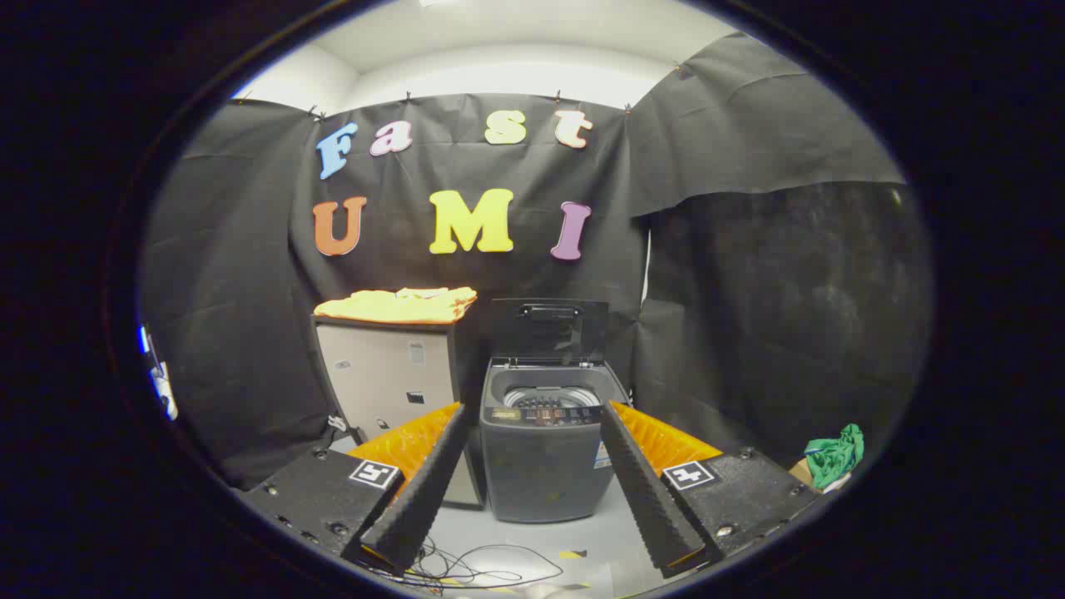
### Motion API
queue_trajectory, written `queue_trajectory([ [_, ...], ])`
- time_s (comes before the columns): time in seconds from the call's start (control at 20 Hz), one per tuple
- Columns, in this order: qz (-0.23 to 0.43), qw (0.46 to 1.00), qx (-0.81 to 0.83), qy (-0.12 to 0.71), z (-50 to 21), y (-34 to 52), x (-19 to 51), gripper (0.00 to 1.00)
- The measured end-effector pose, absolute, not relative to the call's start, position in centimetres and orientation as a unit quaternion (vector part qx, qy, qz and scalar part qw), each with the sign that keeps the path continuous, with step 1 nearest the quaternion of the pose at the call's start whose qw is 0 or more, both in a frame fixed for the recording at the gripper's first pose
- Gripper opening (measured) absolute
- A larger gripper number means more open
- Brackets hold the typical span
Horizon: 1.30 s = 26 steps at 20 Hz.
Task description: Put the clothes into the washing machine and then close the washing machine lid.
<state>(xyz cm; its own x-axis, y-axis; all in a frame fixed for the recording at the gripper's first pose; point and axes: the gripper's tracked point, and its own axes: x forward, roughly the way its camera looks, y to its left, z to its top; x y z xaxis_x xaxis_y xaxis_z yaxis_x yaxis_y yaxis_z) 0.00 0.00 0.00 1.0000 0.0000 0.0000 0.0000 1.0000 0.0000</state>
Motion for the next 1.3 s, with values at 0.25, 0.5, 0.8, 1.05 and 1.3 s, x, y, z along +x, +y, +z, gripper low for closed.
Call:
queue_trajectory([
  [0.25,0.001,1.0,-0.001,0.004,-0.3,0.4,0.3,1.0],
  [0.5,-0.001,1.0,-0.001,0.004,-0.1,0.3,0.8,1.0],
  [0.8,-0.004,1.0,0.002,0.004,0.2,0.4,1.4,1.0],
  [1.05,-0.011,1.0,0.005,0.002,0.8,0.4,2.2,1.0],
  [1.3,-0.024,1.0,0.01,0.005,2.9,-0.3,3.9,1.0],
])
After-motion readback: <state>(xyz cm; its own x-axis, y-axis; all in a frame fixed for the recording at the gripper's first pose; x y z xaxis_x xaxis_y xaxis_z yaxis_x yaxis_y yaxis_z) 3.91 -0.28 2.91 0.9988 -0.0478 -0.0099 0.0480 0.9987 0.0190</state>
